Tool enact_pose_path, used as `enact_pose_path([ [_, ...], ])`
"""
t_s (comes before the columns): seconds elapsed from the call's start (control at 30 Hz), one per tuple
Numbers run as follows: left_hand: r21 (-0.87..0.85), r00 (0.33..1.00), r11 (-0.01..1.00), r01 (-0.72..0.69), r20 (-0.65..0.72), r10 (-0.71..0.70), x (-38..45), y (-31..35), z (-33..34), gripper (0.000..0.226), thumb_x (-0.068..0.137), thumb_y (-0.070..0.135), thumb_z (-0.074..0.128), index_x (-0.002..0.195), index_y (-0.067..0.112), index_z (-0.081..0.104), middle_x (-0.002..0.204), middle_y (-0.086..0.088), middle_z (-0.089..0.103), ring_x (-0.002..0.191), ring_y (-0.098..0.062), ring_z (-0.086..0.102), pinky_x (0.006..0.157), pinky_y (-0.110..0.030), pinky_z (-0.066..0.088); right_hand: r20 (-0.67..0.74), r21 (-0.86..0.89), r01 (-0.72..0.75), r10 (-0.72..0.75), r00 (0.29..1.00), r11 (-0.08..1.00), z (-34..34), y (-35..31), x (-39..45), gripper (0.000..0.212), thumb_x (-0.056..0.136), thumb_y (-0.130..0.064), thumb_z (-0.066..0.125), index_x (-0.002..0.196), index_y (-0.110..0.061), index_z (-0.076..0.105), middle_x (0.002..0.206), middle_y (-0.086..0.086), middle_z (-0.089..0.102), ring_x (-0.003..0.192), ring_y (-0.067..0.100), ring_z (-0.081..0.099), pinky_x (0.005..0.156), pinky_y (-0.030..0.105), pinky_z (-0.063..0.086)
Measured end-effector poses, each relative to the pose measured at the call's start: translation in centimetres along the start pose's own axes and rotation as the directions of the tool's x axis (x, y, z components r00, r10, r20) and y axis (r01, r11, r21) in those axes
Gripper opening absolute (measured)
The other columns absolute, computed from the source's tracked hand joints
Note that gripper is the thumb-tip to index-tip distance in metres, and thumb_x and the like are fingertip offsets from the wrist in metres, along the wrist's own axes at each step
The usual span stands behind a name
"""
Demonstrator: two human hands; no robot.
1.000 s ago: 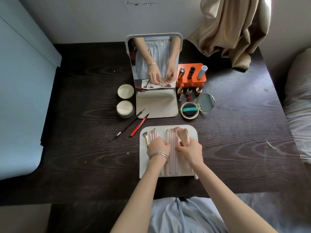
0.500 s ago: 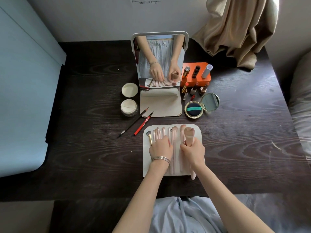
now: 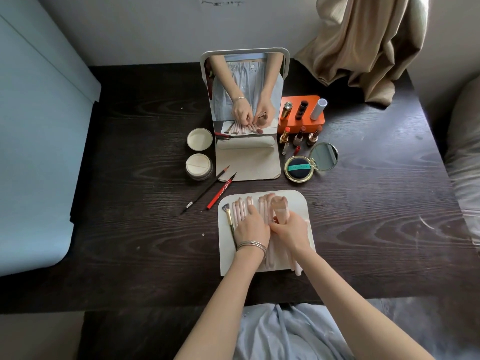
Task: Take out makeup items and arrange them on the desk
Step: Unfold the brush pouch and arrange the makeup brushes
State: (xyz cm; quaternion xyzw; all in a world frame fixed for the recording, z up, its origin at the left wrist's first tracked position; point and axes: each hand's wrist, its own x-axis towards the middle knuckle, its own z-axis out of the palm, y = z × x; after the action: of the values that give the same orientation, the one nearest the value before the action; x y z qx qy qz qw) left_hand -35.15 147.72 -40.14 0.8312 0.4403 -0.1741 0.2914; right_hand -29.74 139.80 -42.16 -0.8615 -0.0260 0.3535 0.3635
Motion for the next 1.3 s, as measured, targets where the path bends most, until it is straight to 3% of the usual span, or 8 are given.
enact_pose_path([
  [0.17, -0.001, 1.0, 1.0, 0.012, 0.003, -0.012, 0.0, -0.4, -0.1, 0.031, 0.092, 0.021, 0.047, 0.12, 0.01, 0.042, 0.106, -0.011, 0.065, 0.098, -0.03, 0.063, 0.077, -0.036, 0.05, 0.008, 0.116, -0.032, 0.031, 0.999, 0.993, -0.1, -0.2, -0.3, 0.014, 0.074, -0.014, 0.074, 0.082, -0.008, 0.065, 0.076, 0.001, 0.066, 0.075, 0.016, 0.061, 0.068, 0.026, 0.047],
  [0.27, 0.014, 1.0, 1.0, 0.019, -0.01, -0.019, -0.2, -0.9, -0.3, 0.029, 0.092, 0.028, 0.047, 0.115, 0.011, 0.043, 0.103, -0.009, 0.065, 0.095, -0.029, 0.063, 0.074, -0.035, 0.049, 0.007, 0.164, -0.049, 0.049, 0.999, 0.985, -0.3, -0.2, -0.2, 0.018, 0.071, -0.016, 0.078, 0.081, -0.008, 0.066, 0.077, 0.003, 0.066, 0.075, 0.016, 0.061, 0.074, 0.031, 0.048],
  [0.47, -0.058, 0.983, 0.997, 0.047, -0.175, -0.057, -0.9, -4.0, -0.4, 0.025, 0.092, 0.036, 0.048, 0.106, 0.016, 0.05, 0.103, -0.003, 0.06, 0.101, -0.022, 0.054, 0.083, -0.037, 0.049, -0.007, 0.224, -0.06, 0.063, 0.998, 0.973, -0.1, 0.2, -0.8, 0.018, 0.072, -0.016, 0.078, 0.08, -0.009, 0.063, 0.076, 0.0, 0.065, 0.072, 0.013, 0.06, 0.067, 0.024, 0.046],
  [0.6, -0.172, 0.986, 0.985, 0.021, -0.156, -0.048, -0.8, -4.8, 0.5, 0.013, 0.088, 0.032, 0.055, 0.089, 0.021, 0.047, 0.091, 0.004, 0.052, 0.097, -0.017, 0.05, 0.086, -0.035, 0.046, -0.003, 0.216, -0.057, 0.059, 0.998, 0.975, 0.4, 0.5, -1.2, 0.018, 0.072, -0.015, 0.077, 0.082, -0.007, 0.064, 0.075, 0.002, 0.066, 0.07, 0.013, 0.061, 0.063, 0.022, 0.044],
  [0.8, -0.219, 0.989, 0.976, -0.011, -0.145, -0.021, -0.4, -5.2, 0.6, 0.015, 0.086, 0.032, 0.058, 0.087, 0.02, 0.049, 0.088, 0.003, 0.054, 0.094, -0.016, 0.049, 0.086, -0.033, 0.044, 0.027, 0.157, -0.046, 0.042, 0.999, 0.987, 0.3, 0.5, -1.0, 0.019, 0.071, -0.014, 0.076, 0.083, -0.005, 0.064, 0.074, 0.001, 0.066, 0.065, 0.009, 0.06, 0.062, 0.021, 0.043],
  [0.97, -0.249, 0.979, 0.953, -0.172, -0.149, 0.138, -0.9, -6.4, 0.1, 0.021, 0.08, 0.031, 0.067, 0.089, 0.024, 0.05, 0.088, 0.006, 0.047, 0.09, -0.011, 0.046, 0.08, -0.023, 0.042, -0.009, 0.137, -0.013, 0.015, 1.0, 0.99, 0.7, 0.8, -1.0, 0.02, 0.072, -0.018, 0.076, 0.084, -0.005, 0.064, 0.078, 0.004, 0.067, 0.074, 0.018, 0.063, 0.073, 0.033, 0.05],
  [1.17, -0.061, 0.88, 0.882, -0.468, 0.059, 0.471, -2.7, -8.4, -1.0, 0.051, 0.06, 0.052, 0.077, 0.105, 0.035, 0.058, 0.099, 0.013, 0.039, 0.096, -0.005, 0.035, 0.091, -0.022, 0.032, 0.02, 0.079, 0.043, -0.045, 0.999, 0.996, 0.5, 0.9, -0.9, 0.021, 0.075, -0.022, 0.074, 0.08, -0.008, 0.06, 0.075, 0.004, 0.065, 0.072, 0.02, 0.062, 0.073, 0.037, 0.05],
  [1.3, 0.016, 0.856, 0.863, -0.505, 0.139, 0.499, -2.9, -8.6, -0.4, 0.059, 0.056, 0.057, 0.076, 0.108, 0.04, 0.054, 0.103, 0.012, 0.034, 0.097, -0.005, 0.031, 0.087, -0.022, 0.026, 0.049, 0.044, 0.072, -0.074, 0.996, 0.996, 0.5, 1.0, -1.1, 0.019, 0.077, -0.02, 0.073, 0.081, -0.008, 0.059, 0.076, 0.005, 0.065, 0.072, 0.019, 0.061, 0.074, 0.035, 0.05],
])
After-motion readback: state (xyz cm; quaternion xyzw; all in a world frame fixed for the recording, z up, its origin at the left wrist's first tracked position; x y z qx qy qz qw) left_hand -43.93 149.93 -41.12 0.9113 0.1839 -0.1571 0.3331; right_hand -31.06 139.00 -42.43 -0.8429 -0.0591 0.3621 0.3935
